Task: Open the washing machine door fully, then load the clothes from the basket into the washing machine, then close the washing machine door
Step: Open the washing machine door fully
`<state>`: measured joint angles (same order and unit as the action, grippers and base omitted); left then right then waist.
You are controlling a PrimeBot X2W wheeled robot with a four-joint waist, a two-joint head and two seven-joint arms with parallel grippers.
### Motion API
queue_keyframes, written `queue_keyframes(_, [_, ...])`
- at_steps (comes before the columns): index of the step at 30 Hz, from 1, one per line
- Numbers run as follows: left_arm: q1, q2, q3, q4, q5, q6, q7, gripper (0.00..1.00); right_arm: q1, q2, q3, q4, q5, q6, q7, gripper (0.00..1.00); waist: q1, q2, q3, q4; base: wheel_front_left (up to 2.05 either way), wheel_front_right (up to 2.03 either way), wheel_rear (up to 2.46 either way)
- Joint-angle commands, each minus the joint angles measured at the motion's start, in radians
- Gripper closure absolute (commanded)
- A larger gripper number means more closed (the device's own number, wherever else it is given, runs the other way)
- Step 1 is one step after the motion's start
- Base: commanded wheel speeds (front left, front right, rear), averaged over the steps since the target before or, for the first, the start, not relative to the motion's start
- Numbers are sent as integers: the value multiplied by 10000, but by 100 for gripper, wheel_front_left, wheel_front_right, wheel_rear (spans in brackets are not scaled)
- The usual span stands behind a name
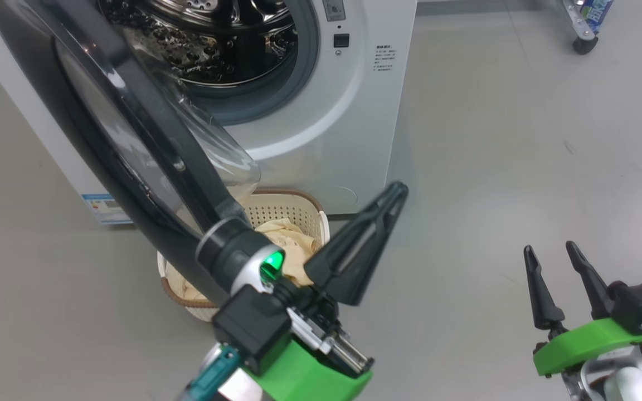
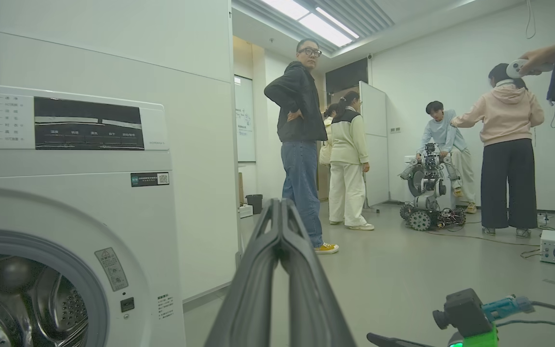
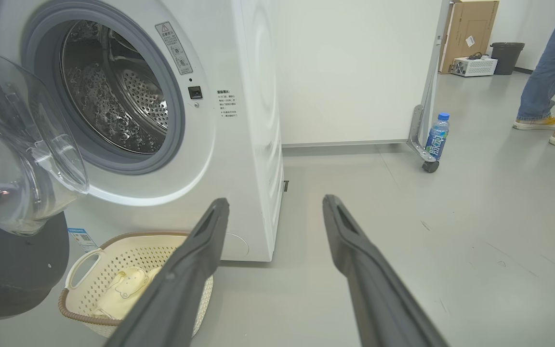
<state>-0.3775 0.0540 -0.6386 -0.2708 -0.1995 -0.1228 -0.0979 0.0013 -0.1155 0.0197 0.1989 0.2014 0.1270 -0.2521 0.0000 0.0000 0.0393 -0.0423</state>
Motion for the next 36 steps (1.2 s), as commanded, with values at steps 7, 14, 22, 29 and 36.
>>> queue_keyframes(7, [52, -23, -845, 614, -93, 60, -368, 100, -624, -237, 212, -321, 8, 37, -97, 0, 0, 0, 324, 134, 0, 0, 0])
queue_keyframes(14, [189, -29, -1173, 1504, -244, 186, -672, 100, -782, -313, 249, -368, 25, 37, -97, 0, 0, 0, 606, 330, 0, 0, 0])
queue_keyframes(22, [48, -30, -936, 2585, -410, 393, -991, 100, -951, -421, 329, -335, 99, 37, -97, 0, 0, 0, 890, 447, 0, 0, 0])
queue_keyframes(29, [87, 39, -661, 3302, -533, 636, -1153, 100, -985, -468, 349, -269, 143, 37, -97, 0, 0, 0, 911, 538, 0, 0, 0])
queue_keyframes(36, [-2, 134, -236, 3902, -754, 886, -1222, 100, -981, -426, 407, -172, 189, 37, -97, 0, 0, 0, 849, 620, 0, 0, 0])
